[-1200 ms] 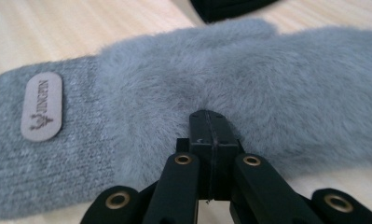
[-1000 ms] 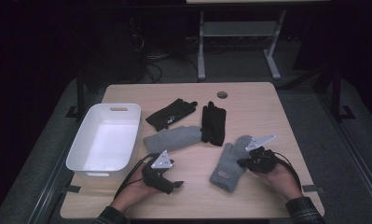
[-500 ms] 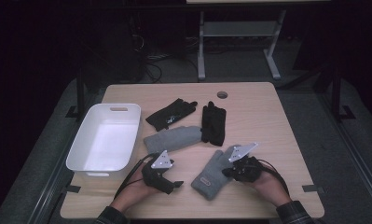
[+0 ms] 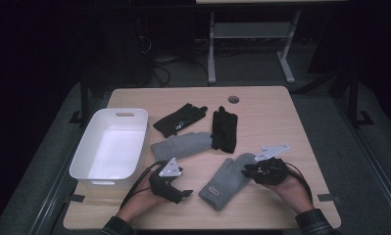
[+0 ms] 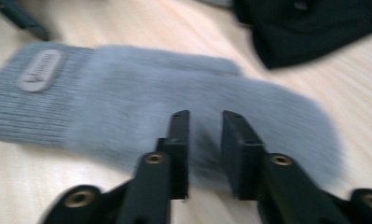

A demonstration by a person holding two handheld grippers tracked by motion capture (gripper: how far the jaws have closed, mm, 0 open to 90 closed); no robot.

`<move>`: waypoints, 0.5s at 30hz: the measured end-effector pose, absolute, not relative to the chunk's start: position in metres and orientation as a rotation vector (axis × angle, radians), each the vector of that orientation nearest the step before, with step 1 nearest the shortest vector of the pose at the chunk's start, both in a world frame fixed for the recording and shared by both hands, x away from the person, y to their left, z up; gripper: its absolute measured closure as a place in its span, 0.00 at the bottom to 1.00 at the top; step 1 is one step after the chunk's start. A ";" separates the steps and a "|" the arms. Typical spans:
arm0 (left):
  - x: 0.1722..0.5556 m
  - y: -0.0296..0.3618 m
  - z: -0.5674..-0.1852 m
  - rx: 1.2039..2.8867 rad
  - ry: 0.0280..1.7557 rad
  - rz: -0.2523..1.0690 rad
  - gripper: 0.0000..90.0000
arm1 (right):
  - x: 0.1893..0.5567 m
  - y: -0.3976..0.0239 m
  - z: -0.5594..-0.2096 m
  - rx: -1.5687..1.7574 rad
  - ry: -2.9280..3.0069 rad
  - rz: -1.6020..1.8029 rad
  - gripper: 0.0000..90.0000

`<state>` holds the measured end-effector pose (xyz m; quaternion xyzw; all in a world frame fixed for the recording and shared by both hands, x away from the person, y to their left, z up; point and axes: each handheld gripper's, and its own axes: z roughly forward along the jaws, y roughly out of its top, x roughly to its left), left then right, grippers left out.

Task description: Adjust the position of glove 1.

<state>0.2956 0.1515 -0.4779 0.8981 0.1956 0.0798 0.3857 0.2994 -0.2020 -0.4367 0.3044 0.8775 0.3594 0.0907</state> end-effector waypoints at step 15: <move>0.296 0.151 -0.478 2.285 0.498 0.203 0.14 | 0.308 -0.288 -0.462 1.184 2.408 1.059 0.25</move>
